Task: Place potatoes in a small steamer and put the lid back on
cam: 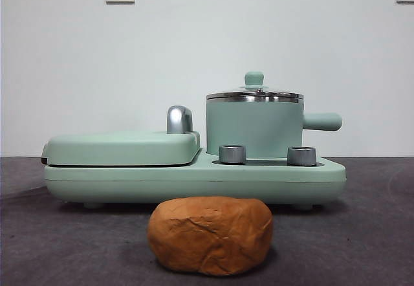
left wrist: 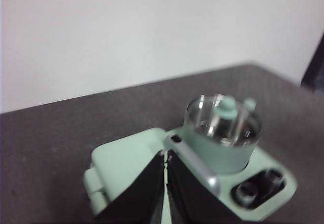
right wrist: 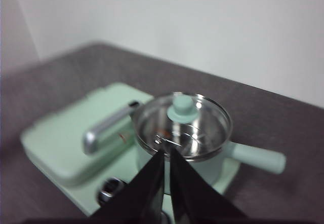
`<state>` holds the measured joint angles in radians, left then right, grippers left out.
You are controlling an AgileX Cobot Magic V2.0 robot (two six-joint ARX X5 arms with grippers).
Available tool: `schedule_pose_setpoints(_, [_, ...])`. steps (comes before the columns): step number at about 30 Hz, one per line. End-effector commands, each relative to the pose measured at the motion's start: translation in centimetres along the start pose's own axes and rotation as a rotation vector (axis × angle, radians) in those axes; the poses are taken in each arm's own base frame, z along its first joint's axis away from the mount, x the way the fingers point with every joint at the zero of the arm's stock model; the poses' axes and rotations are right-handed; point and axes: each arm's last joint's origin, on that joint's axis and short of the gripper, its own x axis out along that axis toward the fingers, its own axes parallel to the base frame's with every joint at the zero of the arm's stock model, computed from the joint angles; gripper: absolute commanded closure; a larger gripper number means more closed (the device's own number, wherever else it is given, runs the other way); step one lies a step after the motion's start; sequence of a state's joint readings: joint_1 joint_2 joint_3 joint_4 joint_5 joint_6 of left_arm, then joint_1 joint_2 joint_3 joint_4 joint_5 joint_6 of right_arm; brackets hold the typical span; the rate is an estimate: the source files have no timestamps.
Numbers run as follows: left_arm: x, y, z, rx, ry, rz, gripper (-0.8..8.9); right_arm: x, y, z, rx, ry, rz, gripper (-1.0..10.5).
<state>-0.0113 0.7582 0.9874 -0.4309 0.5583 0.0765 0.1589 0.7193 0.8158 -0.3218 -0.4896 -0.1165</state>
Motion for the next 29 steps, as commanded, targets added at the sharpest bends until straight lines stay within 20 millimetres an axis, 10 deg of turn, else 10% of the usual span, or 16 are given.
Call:
schedule_pose_setpoints(1, [0.9, 0.2, 1.2, 0.240, 0.000, -0.037, 8.06, 1.1, 0.3, 0.8, -0.230, 0.018, -0.005, 9.3])
schedule_pose_setpoints(6, [3.0, 0.2, 1.4, 0.237, 0.029, -0.104, 6.68, 3.0, 1.2, 0.4, -0.334, 0.078, 0.013, 9.2])
schedule_pose_setpoints(10, [4.1, -0.4, 1.2, 0.236, 0.046, -0.163, 4.39, 3.6, 1.7, 0.2, -0.366, 0.101, 0.004, 6.9])
schedule_pose_setpoints(20, [7.0, -1.7, 1.3, 0.246, 0.005, -0.262, 4.53, 3.6, 1.8, 0.3, -0.360, 0.106, -0.016, 6.6])
schedule_pose_setpoints(29, [15.1, -3.2, 1.1, 0.250, -0.160, -0.237, 4.53, 3.6, 1.8, 0.2, -0.315, 0.106, -0.019, 6.6])
